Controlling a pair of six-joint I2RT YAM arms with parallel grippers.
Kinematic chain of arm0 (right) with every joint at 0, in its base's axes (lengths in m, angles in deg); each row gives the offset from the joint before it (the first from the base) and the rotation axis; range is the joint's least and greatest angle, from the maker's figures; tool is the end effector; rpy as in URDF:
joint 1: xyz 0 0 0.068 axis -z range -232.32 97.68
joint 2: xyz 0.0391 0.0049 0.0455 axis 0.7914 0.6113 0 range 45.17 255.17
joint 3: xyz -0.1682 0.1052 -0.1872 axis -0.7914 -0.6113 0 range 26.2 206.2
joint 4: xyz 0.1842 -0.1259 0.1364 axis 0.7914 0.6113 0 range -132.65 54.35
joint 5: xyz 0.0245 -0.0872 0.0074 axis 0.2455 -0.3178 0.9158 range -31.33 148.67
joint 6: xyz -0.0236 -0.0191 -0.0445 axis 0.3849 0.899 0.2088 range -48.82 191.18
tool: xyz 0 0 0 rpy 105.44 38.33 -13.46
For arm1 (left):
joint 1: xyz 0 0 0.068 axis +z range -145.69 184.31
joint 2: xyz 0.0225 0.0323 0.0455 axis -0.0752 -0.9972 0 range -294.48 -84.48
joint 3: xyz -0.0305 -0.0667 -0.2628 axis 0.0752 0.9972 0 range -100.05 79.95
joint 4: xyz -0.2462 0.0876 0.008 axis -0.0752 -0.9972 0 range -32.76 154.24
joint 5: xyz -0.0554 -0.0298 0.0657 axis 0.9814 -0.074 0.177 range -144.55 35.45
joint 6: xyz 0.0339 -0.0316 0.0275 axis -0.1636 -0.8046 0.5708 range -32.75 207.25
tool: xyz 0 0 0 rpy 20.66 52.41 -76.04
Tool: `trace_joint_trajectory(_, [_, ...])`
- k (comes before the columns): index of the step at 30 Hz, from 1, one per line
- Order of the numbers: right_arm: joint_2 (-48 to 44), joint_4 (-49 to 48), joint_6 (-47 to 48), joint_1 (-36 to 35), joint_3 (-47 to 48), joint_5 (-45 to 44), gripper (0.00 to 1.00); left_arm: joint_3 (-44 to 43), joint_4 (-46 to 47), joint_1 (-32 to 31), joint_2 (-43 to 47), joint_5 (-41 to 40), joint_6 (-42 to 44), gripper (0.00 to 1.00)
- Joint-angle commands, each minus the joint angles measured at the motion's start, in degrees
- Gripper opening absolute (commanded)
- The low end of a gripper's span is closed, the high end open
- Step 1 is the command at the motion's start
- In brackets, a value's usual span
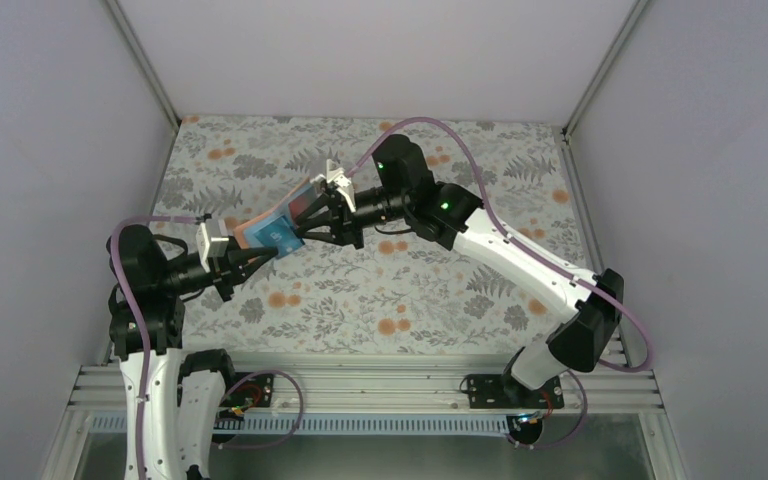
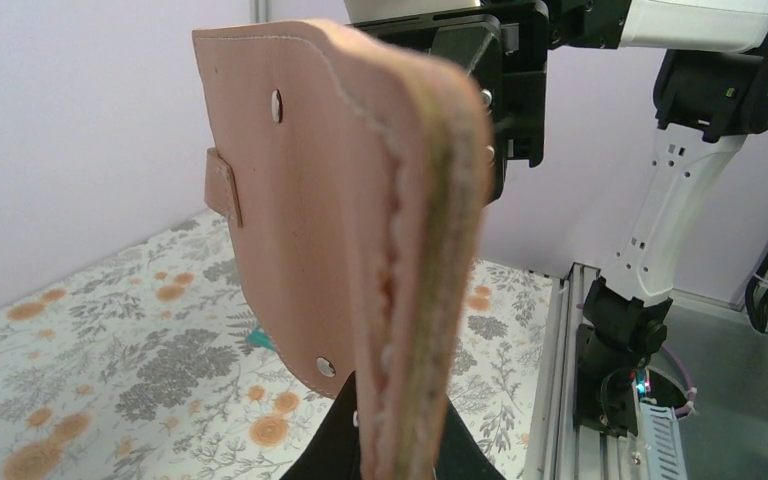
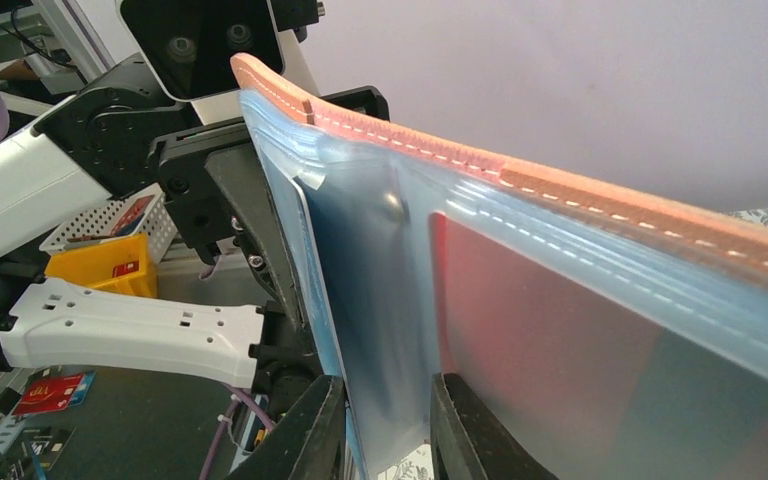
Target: Take the credit cards out of the card holder
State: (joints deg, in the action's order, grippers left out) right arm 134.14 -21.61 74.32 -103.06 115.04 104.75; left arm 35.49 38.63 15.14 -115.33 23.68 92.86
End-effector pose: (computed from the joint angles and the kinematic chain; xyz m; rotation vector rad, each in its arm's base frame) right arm 0.2031 0.2891 0.4013 -1.4048 1.4965 1.3116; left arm 0.1017 -0.0159 0.3480 0.8727 1.4665 -0.9819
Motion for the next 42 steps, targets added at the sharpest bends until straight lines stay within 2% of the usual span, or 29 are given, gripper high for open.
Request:
trace_joint_trajectory(1, [0.6,-1.7,-0.8,0.6,1.8,-3.0,0.24,-1.4,-0.2,-0.1,0.4,4.3,2.0,0.02])
trace_joint_trajectory(7, [2.0,-1.9,-0.1,-1.0,1.6,-7.3,0.26,-1.0,0.9,-0.1,0.4,4.0,1.3,0.02])
trace_joint_trajectory(11, [3.0,-2.2,0.3,-2.1,2.4,-3.3,0.28,-1.5,0.0,-0.2,0.3,4.0,1.8,0.02])
trace_joint_trajectory(14, [2.9,-2.2,1.4,-2.5,2.1,-1.1,0.18,-0.6,1.0,-0.1,0.4,4.0,1.4,0.02])
trace_joint_trajectory(16, [2.3,-2.6,1.5,-2.5,1.6,1.1,0.05,-0.6,1.1,-0.2,0.3,4.0,1.2,0.02])
trace_joint_trajectory(21, [-0.6,-3.2,2.1,-1.6,-0.8,2.1,0.04,-0.1,0.8,-0.1,0.6,3.8,1.8,0.03])
trace_joint_trajectory(24, [-1.0,-2.3,1.3,-0.5,-0.6,0.1,0.04,0.2,1.3,-0.1,0.8,2.7,0.7,0.13])
trace_joint_trajectory(27, [-1.2,0.2,2.1,-0.1,0.6,-1.2,0.04,0.2,1.4,-0.2,0.9,2.9,0.6,0.16])
trace_joint_trajectory(29, [-1.7,0.8,2.6,0.1,0.7,-2.7,0.04,0.3,1.6,-0.2,1.0,2.7,0.6,0.15])
trace_joint_trajectory(33, [-2.1,3.2,3.2,0.3,1.9,-4.9,0.04,0.4,1.7,-0.1,1.1,2.4,-0.1,0.05])
trace_joint_trajectory(42, [-5.6,7.4,5.2,4.3,-0.2,-10.0,0.04,2.3,6.3,-0.1,1.4,-0.9,-6.3,0.03])
